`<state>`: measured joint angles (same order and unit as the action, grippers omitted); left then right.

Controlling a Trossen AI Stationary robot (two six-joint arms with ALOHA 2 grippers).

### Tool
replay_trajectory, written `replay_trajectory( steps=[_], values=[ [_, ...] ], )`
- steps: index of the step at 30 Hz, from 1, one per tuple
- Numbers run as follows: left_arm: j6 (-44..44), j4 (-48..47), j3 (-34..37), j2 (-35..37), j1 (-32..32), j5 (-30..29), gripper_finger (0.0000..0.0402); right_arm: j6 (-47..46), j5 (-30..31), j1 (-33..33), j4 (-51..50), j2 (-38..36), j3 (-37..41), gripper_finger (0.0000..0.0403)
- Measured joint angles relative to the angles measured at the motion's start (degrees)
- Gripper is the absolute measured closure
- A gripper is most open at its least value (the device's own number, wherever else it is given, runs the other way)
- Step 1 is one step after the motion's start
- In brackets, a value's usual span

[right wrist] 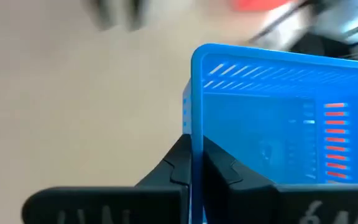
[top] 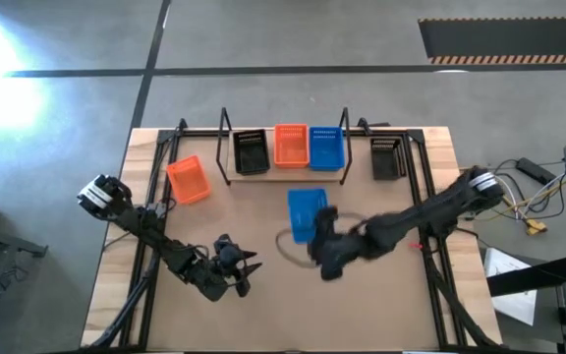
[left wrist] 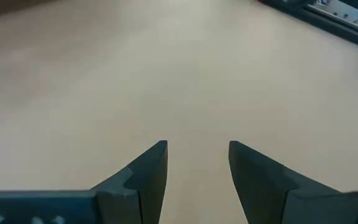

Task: Stack baskets on shelf by color
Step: Stack the blue bin on the blue bins on the shelf

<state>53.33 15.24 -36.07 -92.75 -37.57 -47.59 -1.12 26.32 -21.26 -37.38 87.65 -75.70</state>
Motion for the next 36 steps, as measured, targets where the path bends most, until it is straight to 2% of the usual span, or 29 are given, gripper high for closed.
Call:
replay_trajectory(
  steps=[3,7,12,17,22,36],
  values=[
    [-1.34,0.89,-0.05,0.00,0.08,-0.51,0.0246,5.34,0.80,5.90,0.52,-4.58,0.00,0.0394],
    [-1.70,1.05,-0.39,0.00,0.14,-0.90,0.0246,12.00,-0.26,17.33,0.67,-7.11,0.07,0.0394],
    [-1.70,0.91,-0.31,0.00,0.35,-0.99,0.0246,18.11,-15.74,32.29,4.14,-4.97,0.33,0.0394],
    [-1.70,1.03,-0.31,0.00,0.36,-1.03,0.0246,21.98,-17.35,40.96,4.30,-1.09,0.00,0.0394],
    [-1.70,0.98,-0.31,0.00,0.36,-1.03,0.0246,24.06,-17.52,44.47,1.42,1.02,0.00,0.0394],
    [-1.61,0.94,-0.31,0.00,0.36,-1.05,0.0246,25.70,-17.52,44.54,-6.23,1.41,-0.07,0.0394]
  ],
)
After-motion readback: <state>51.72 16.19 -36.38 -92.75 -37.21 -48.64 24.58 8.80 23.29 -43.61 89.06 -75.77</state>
